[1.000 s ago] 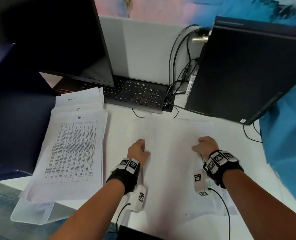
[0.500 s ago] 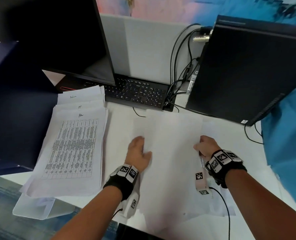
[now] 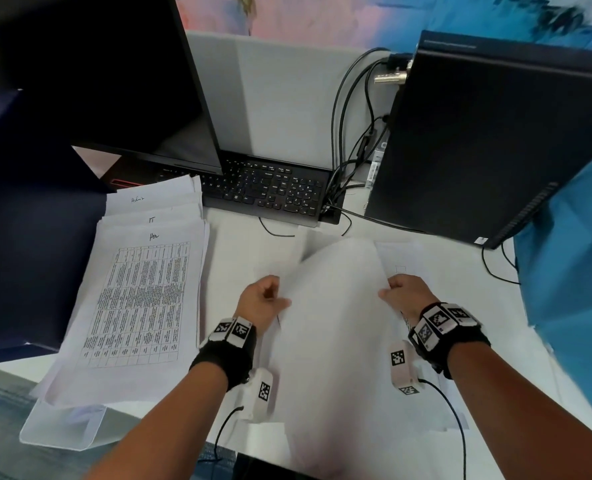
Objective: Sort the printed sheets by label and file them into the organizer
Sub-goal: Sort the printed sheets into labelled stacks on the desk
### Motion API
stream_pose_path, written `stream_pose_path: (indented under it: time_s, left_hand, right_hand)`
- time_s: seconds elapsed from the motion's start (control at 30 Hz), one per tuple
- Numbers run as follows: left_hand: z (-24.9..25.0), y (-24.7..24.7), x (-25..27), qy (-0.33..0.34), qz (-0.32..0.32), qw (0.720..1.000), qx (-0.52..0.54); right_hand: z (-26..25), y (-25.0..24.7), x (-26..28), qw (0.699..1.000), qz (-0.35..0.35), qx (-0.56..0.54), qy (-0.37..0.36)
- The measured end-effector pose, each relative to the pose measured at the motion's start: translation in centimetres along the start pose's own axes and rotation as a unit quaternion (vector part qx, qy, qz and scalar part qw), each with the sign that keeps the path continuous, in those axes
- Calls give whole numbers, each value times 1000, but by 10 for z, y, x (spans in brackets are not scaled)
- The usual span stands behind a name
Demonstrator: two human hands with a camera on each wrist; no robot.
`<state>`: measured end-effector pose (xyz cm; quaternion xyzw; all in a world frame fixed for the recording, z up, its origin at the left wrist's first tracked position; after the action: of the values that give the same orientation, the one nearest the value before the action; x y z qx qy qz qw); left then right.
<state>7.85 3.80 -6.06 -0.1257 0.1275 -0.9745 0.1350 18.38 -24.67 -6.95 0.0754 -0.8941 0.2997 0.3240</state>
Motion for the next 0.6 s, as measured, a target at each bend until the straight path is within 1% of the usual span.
stream_pose_path:
  time_s: [0.07,0.13,0.2,0.3,0.4,0.47,0.53,0.6]
  left_hand:
    - [2,9,6,16,-11,1000,25]
    - [11,19,15,37,-40,998,37]
    - [22,26,24,52,-67,994,61]
    - [33,24,25,54,-61,990,114]
    - [38,15,21,36,-20,980,192]
    - [40,10,16,16,-1,966,260]
    - [36,7,11,-9,7,963,268]
    - [28,11,7,-33,-6,972,233]
  right_hand:
    - [3,-3,0,999,17,-40,9]
    - [8,-4,-2,995,16,-98,13]
    - [11,-3,-3,989,-3,-150,15]
    - [8,-1,3,987,-45,-155,13]
    - [-1,0,13,988,-44,-151,-1]
    - [-8,0,16,983,-27,-178,-27]
    - [-14,0,19,981,-4,-192,-37]
    - [-16,2,19,978,5,-204,-31]
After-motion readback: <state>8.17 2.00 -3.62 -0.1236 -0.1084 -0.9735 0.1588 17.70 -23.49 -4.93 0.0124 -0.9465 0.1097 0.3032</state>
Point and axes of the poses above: each hand's wrist, its own x-axis away from the middle knuckle, its own y-axis out of the palm, z = x × y, the point moved 8 cm from there along -x, towards the middle knuckle, and after that the axes turned 8 degrees about y, right-handed, at the moved point
